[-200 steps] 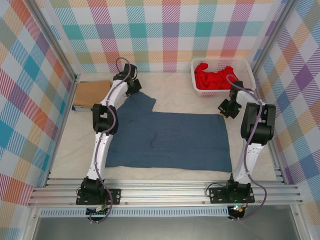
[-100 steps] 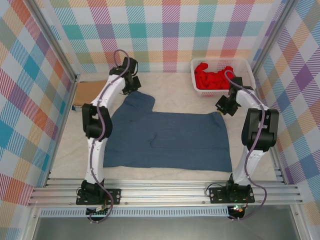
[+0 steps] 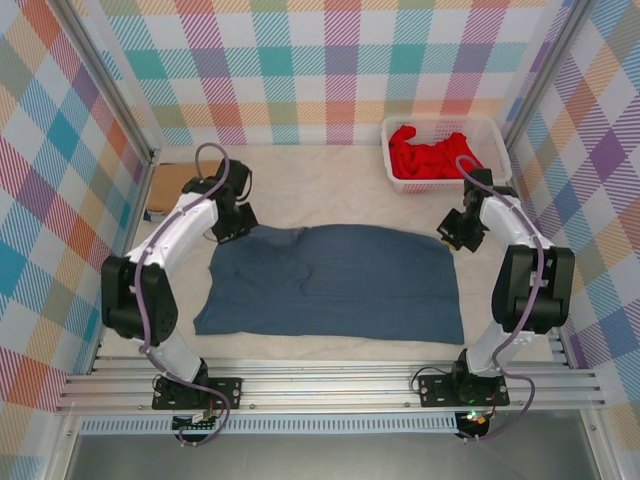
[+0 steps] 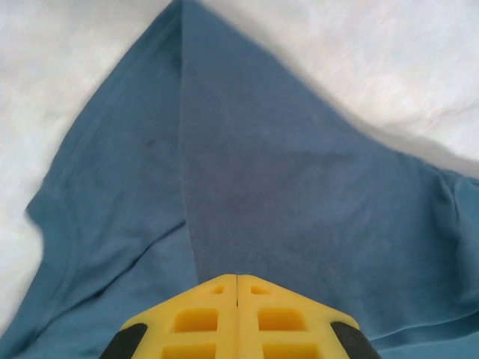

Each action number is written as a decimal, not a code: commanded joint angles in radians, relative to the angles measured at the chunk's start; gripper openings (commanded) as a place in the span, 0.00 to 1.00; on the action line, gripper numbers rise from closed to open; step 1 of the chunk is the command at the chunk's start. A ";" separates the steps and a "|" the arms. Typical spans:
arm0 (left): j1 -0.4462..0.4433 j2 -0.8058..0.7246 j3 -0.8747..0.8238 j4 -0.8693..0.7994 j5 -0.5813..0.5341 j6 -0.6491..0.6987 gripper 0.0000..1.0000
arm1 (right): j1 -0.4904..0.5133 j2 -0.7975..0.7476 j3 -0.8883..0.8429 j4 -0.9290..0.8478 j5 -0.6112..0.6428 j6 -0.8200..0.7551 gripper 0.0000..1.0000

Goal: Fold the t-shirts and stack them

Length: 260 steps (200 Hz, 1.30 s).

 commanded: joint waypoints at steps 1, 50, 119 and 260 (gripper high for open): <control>-0.006 -0.126 -0.065 -0.045 -0.020 -0.040 0.00 | 0.002 -0.062 -0.054 -0.062 0.026 0.024 0.00; -0.006 -0.291 -0.141 -0.135 -0.032 -0.073 0.00 | 0.002 -0.144 -0.142 -0.103 0.056 0.023 0.00; -0.013 -0.450 -0.268 -0.198 -0.020 -0.133 0.00 | 0.002 -0.189 -0.152 -0.149 0.127 -0.017 0.00; -0.039 -0.512 -0.415 -0.207 -0.018 -0.172 0.00 | -0.005 -0.157 -0.222 -0.170 0.099 0.019 0.00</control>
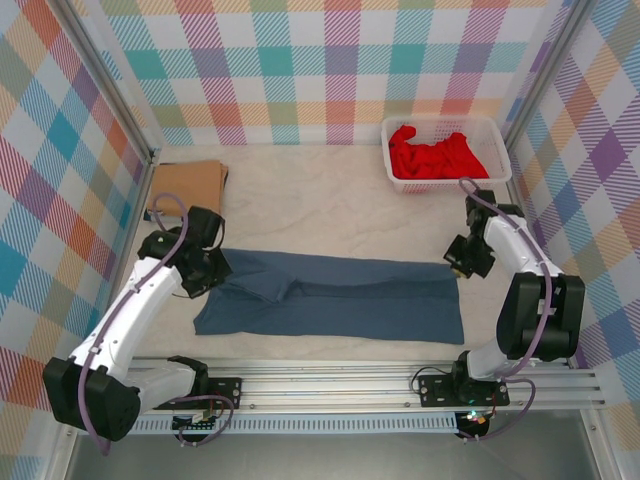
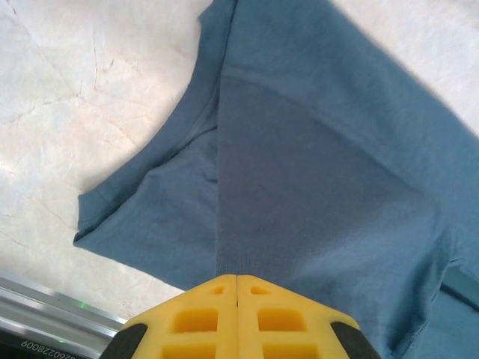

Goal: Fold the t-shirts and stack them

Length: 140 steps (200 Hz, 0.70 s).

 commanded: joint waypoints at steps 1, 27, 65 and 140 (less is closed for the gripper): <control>-0.020 -0.006 -0.068 -0.004 0.009 -0.037 0.00 | -0.005 0.008 -0.046 -0.025 -0.011 0.038 0.00; -0.035 0.004 -0.131 0.021 0.016 -0.051 0.00 | -0.004 0.047 -0.050 -0.018 -0.006 0.040 0.00; -0.052 0.010 -0.167 0.018 -0.006 -0.048 0.00 | -0.003 0.066 -0.039 -0.018 0.026 0.037 0.00; -0.094 0.007 -0.171 0.014 -0.001 -0.072 0.00 | -0.004 0.075 -0.007 -0.032 0.069 0.019 0.00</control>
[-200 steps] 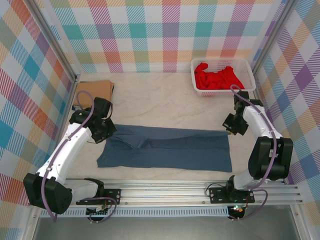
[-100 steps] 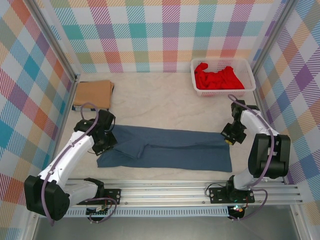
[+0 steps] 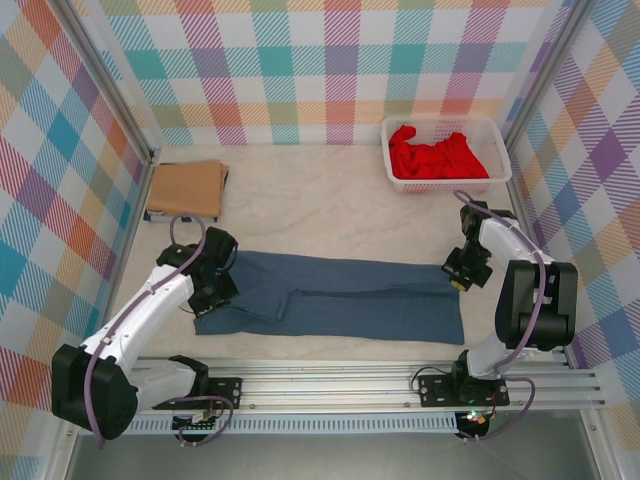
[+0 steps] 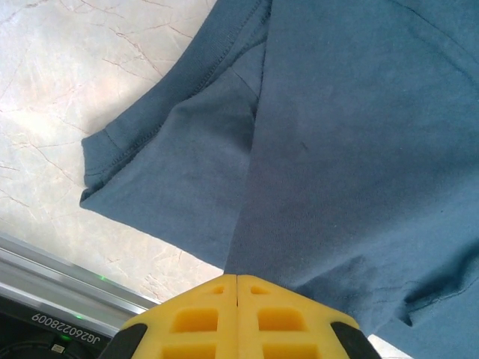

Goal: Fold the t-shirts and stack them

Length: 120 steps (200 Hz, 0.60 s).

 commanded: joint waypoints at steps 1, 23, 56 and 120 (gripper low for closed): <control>-0.029 -0.004 -0.009 -0.013 -0.008 -0.025 0.00 | -0.004 0.009 0.033 -0.029 0.039 0.000 0.00; -0.045 0.011 -0.014 -0.004 -0.011 -0.033 0.00 | -0.005 0.017 0.036 -0.025 0.049 -0.005 0.00; -0.055 0.019 -0.040 0.012 -0.017 -0.032 0.00 | -0.004 0.009 0.046 -0.022 0.048 -0.002 0.00; -0.072 0.056 -0.094 0.076 -0.026 -0.027 0.00 | -0.004 0.016 0.087 -0.025 0.052 -0.007 0.00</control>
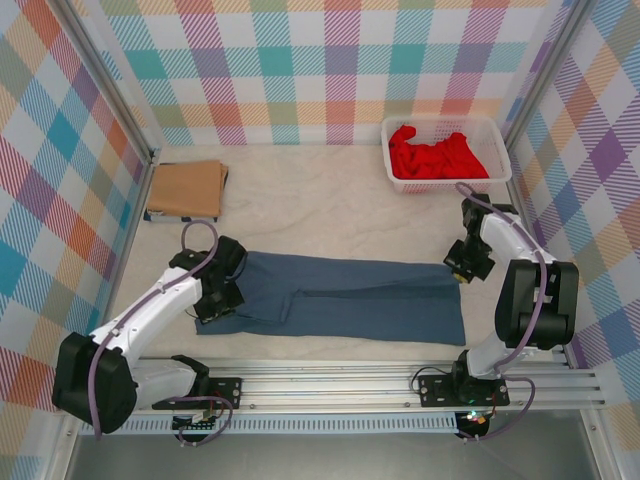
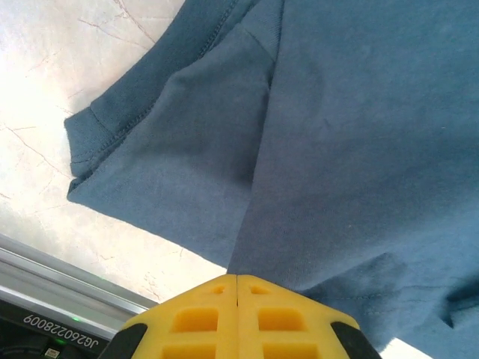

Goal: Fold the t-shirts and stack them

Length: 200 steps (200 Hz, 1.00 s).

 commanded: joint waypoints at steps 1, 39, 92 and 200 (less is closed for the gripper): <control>-0.013 0.019 -0.019 0.030 -0.019 -0.001 0.00 | -0.004 0.009 0.029 -0.026 0.025 -0.007 0.00; -0.018 0.058 -0.021 0.072 -0.030 0.007 0.00 | -0.004 0.023 0.053 -0.028 0.039 -0.009 0.00; -0.031 0.127 -0.032 0.115 -0.087 0.036 0.00 | -0.005 0.024 0.008 -0.012 0.032 -0.004 0.00; -0.056 0.180 -0.037 0.097 -0.217 0.031 0.00 | -0.005 0.069 -0.072 0.003 0.039 0.035 0.00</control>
